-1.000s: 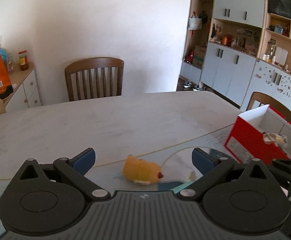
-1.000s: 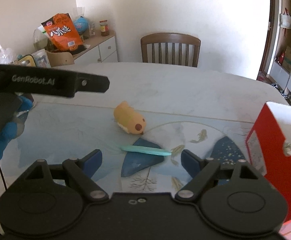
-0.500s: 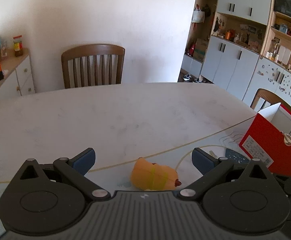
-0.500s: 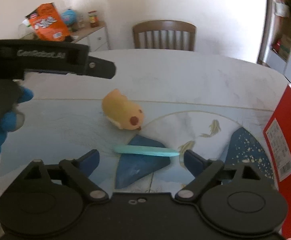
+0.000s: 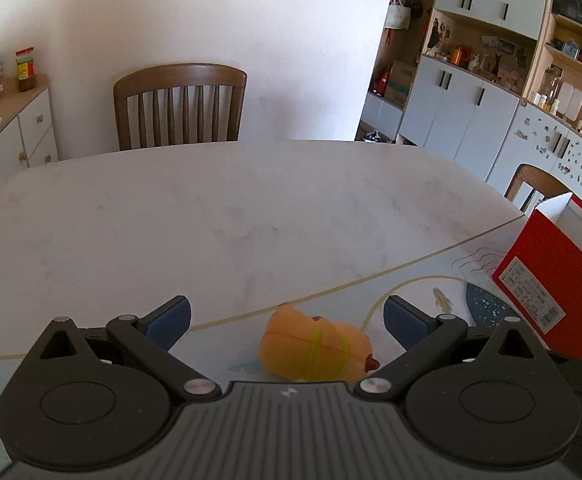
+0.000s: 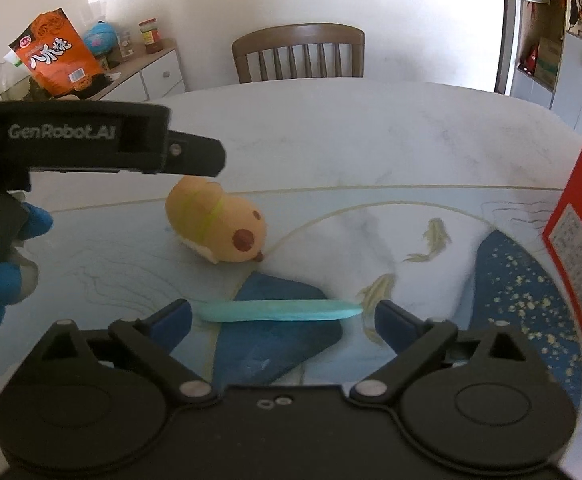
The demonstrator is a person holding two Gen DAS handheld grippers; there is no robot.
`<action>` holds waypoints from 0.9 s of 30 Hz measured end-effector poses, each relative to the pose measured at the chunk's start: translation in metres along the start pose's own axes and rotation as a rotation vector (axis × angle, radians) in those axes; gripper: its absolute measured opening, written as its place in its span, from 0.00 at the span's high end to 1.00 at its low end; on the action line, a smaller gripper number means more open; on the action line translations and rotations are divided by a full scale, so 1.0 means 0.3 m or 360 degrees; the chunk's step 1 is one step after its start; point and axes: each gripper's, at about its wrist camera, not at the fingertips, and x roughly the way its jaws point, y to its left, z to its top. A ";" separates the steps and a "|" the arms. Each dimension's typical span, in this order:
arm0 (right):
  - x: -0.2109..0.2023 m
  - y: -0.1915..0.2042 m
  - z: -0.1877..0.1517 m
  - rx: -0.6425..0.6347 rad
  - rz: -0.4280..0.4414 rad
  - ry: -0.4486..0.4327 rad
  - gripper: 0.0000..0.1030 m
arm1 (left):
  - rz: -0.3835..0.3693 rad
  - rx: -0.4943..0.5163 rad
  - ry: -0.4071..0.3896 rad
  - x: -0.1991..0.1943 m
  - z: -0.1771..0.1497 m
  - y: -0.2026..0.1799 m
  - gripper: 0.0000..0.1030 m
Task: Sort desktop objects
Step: 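Grasp the yellow plush toy with the left tool while the right tool grasps the mint-green stick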
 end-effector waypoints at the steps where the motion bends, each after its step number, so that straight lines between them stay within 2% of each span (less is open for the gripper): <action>1: 0.007 0.005 -0.001 -0.0001 -0.0006 0.0004 0.03 | -0.0001 -0.0002 0.0004 0.003 0.000 0.003 0.00; 8: 0.039 0.025 -0.006 -0.0008 -0.0064 -0.0007 0.00 | -0.0003 0.0001 0.0005 0.014 0.006 0.005 0.00; 14: 0.053 0.055 -0.027 -0.0121 -0.0100 -0.0028 0.00 | -0.0017 0.0014 0.0011 0.035 -0.002 0.000 0.00; 25: 0.053 0.070 -0.046 -0.0144 -0.0118 -0.0059 0.00 | -0.0011 0.0142 0.0009 0.081 -0.052 -0.054 0.00; 27: 0.052 0.067 -0.046 -0.0142 -0.0120 -0.0063 0.00 | -0.0013 0.0156 0.0012 0.088 -0.057 -0.057 0.04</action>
